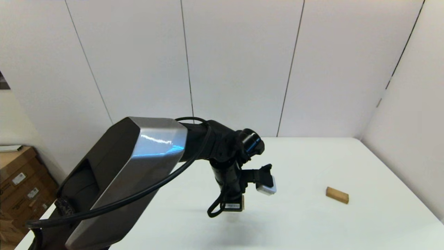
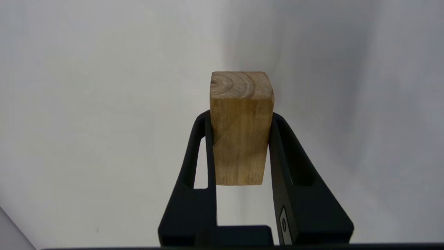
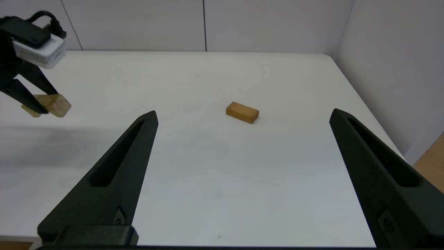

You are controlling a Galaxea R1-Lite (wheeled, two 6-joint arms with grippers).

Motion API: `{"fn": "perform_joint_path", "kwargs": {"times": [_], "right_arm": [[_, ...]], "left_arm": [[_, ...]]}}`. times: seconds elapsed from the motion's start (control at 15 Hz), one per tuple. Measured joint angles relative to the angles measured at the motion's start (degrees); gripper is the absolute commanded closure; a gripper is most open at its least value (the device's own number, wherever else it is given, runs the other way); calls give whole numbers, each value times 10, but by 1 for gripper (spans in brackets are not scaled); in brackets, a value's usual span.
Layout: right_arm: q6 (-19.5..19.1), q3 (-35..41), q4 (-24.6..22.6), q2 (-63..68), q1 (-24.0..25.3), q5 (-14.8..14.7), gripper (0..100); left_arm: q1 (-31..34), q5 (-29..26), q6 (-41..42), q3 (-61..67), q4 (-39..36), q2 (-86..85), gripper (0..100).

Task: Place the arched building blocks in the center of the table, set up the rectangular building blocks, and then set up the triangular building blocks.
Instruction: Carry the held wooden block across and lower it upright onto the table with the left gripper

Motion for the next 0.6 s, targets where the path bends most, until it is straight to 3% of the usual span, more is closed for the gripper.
{"fn": "perform_joint_path", "kwargs": {"times": [0.6], "right_arm": [[0, 0, 0, 0, 0, 0, 0]], "left_arm": [[-21, 0, -5, 0, -17, 19, 100]]}}
